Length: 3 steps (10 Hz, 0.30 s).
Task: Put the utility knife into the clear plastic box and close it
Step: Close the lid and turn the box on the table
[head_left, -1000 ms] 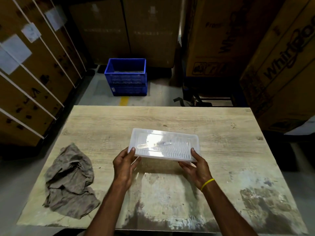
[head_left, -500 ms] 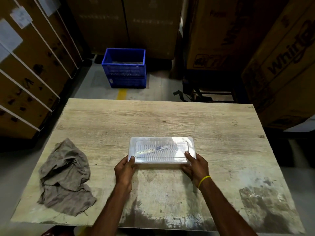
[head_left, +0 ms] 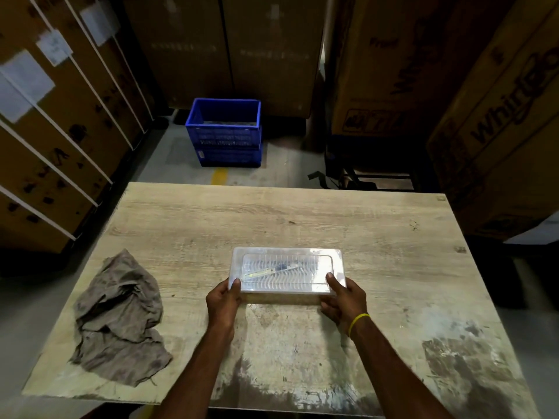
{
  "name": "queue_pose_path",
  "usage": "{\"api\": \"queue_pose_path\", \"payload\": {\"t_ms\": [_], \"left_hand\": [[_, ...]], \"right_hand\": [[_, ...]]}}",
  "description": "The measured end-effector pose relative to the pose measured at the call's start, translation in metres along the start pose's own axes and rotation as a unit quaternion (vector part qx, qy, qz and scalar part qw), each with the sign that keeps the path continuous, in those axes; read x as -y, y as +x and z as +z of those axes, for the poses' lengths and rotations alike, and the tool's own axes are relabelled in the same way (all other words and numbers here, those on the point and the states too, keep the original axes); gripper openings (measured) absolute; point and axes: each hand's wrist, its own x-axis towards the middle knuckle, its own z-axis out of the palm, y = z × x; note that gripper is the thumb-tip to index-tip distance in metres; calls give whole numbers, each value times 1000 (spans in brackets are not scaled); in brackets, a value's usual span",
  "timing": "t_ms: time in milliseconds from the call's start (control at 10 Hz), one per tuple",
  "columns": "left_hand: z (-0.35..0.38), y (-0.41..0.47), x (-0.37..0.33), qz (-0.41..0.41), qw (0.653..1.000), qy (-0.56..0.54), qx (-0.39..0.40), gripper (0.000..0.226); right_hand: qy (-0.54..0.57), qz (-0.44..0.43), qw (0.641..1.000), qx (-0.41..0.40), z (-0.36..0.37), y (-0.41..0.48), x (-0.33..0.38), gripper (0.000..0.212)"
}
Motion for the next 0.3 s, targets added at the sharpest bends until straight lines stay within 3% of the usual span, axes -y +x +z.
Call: {"api": "queue_pose_path", "payload": {"t_ms": [200,300], "left_hand": [[-10,9,-4,-9,996,85,10,16],[-12,15,-6,-9,996,93,-5,30]], "right_hand": [[-56,0,998,19,-15,-1,17,27],[-139,-39,989,-18,-23,-3,22,27]]}}
